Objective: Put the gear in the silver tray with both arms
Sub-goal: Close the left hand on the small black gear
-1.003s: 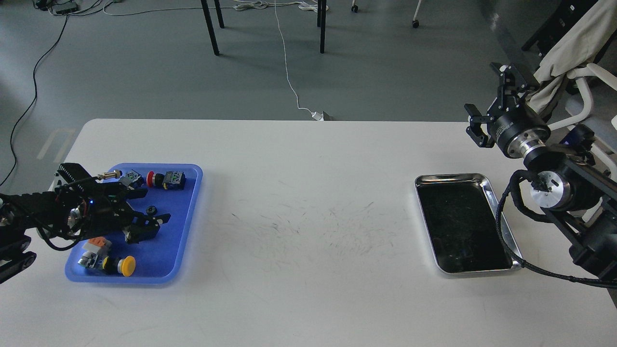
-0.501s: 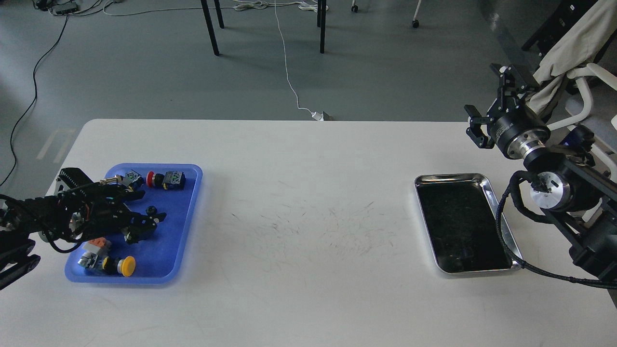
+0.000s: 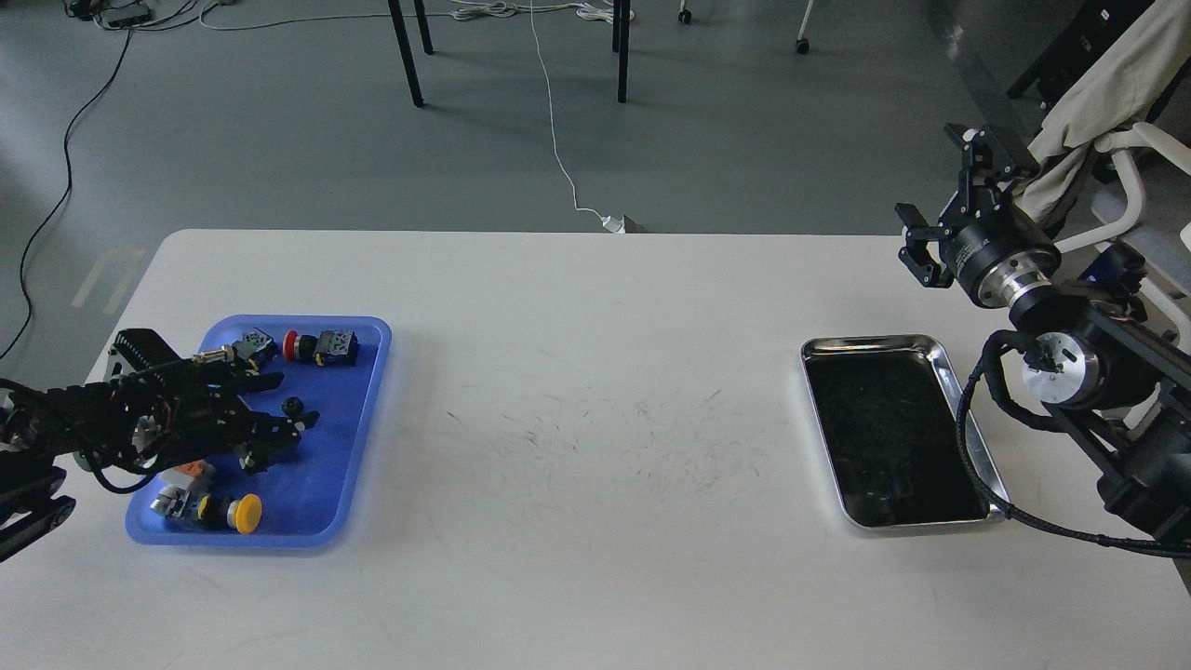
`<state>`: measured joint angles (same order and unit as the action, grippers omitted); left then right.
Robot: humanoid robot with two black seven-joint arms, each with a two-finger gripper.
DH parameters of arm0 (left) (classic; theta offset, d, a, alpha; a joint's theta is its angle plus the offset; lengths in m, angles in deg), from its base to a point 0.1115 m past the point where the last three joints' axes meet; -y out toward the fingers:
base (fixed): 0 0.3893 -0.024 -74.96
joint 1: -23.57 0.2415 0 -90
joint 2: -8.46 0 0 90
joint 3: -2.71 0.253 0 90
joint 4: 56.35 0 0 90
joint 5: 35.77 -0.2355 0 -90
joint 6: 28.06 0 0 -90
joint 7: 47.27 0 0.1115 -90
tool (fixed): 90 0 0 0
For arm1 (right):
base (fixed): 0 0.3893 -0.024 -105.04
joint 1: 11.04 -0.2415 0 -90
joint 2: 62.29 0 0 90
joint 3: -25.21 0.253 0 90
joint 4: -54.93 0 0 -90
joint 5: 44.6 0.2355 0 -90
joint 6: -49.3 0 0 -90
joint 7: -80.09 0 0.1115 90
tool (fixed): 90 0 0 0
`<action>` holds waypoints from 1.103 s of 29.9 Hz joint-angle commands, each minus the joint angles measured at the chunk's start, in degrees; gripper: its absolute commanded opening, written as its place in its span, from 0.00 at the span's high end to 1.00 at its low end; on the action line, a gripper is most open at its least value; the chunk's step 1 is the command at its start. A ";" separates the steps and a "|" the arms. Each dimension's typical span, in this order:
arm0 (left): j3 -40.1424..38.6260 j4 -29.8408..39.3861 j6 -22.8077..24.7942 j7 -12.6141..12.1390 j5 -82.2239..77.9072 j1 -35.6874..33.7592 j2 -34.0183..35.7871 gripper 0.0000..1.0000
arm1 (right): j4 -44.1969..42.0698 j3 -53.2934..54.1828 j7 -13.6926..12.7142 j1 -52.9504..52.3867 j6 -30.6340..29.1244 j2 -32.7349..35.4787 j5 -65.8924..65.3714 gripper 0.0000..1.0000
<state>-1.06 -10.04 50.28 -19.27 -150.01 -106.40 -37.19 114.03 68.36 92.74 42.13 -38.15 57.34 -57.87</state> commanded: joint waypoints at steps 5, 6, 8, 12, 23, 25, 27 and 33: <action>0.68 -0.08 -0.12 0.00 -0.10 0.06 -0.22 0.40 | 0.05 0.00 0.00 0.01 0.00 0.07 0.00 0.01; 1.04 -0.08 -0.21 0.00 -0.10 0.06 -0.22 0.40 | 0.05 0.00 0.00 0.01 0.00 0.07 0.00 0.01; 1.48 -0.08 -0.73 0.00 -0.01 0.06 -0.22 0.41 | 0.05 0.00 0.00 0.01 0.00 0.16 0.00 0.01; 1.48 -0.25 -1.70 0.00 0.07 0.06 -0.40 0.43 | 0.05 -0.09 0.00 0.01 0.00 -0.02 0.00 0.01; 1.57 -0.43 -2.05 0.00 0.51 -0.37 -0.49 0.51 | -0.03 -0.17 0.00 0.09 0.00 -0.28 0.00 0.01; 1.48 -0.52 -2.31 0.00 0.51 0.06 -0.49 0.53 | -0.03 -0.17 0.00 0.09 0.00 -0.28 0.00 0.01; 1.57 -0.60 -2.67 0.00 0.34 0.15 -0.49 0.53 | 0.05 -0.17 0.00 0.01 0.00 -0.28 0.00 0.01; 1.57 -0.87 -2.58 0.00 0.69 0.06 -0.57 0.63 | 0.05 -0.26 0.00 0.01 0.00 -0.37 -0.09 0.01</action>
<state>0.48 -10.82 47.72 -19.27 -149.36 -106.34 -37.68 114.07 68.17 92.74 42.20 -38.15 57.05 -57.88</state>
